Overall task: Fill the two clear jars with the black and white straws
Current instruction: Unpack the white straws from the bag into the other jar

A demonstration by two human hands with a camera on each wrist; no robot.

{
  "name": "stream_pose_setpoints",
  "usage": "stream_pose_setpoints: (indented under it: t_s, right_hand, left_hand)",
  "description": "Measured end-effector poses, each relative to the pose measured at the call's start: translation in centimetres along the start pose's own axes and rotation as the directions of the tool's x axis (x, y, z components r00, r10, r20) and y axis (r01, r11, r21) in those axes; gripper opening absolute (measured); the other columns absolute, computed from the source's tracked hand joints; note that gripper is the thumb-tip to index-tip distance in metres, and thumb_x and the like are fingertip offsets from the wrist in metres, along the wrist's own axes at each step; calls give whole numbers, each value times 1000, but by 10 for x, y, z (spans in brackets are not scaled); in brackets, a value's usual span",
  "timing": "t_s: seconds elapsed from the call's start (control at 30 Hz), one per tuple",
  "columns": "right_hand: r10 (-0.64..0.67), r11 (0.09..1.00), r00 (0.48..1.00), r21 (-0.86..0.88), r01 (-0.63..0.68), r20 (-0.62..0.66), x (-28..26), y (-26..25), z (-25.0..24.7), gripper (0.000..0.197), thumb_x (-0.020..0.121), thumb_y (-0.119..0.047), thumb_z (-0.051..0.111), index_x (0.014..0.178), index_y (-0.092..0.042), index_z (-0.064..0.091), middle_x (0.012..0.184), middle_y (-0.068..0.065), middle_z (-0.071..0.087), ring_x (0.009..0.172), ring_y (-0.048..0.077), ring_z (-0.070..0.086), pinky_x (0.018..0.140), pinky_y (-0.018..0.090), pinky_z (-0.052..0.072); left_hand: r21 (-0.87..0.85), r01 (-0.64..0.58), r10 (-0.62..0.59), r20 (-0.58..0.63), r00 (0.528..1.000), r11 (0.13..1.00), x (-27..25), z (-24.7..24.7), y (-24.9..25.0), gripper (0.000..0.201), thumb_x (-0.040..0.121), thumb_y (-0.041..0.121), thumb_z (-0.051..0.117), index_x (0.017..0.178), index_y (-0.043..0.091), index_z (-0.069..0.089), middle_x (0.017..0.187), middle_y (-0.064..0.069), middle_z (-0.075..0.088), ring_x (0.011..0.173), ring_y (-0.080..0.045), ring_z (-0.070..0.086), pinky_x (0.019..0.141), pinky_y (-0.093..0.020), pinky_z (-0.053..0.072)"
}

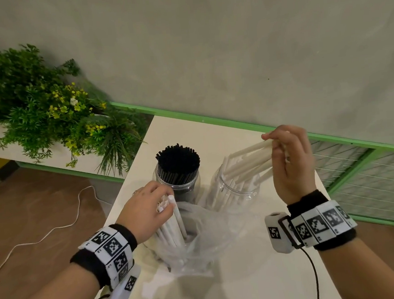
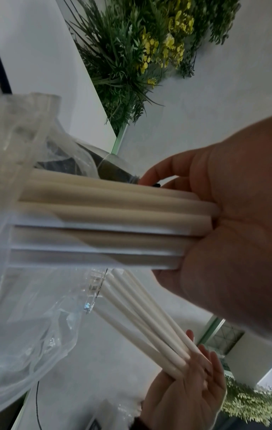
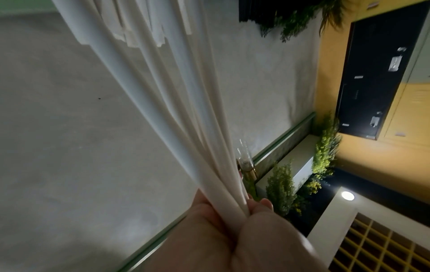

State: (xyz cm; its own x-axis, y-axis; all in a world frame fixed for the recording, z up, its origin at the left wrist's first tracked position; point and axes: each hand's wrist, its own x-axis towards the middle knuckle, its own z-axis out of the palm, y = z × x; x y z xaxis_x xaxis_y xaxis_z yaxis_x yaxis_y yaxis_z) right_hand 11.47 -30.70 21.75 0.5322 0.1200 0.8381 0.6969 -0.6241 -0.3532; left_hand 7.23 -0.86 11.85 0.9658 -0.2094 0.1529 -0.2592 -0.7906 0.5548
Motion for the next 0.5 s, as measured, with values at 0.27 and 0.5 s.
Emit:
stream_pose_setpoints:
  t_s: [0.27,0.5]
  right_hand:
    - [-79,997,994,9,79,72,-8,-12,1,34,86,14,39,108,-6,57,108,11,49,97,10,48,79,10,39]
    - [1,1000,981,-11,1,192,-8,-3,15,37,88,14,41,109,-14,54,111,2,49,99,3,45,85,5,35]
  left_hand:
    - [5,-1,1,6,1000,1000,1,1,0,38,78,52,36,101,30,57,102,12,51,87,-14,52,74,-26,35]
    - [0,3,-3,4,1000,1000,1,2,0,35,79,52,37,100,32,56,100,14,49,86,-14,51,73,-26,37]
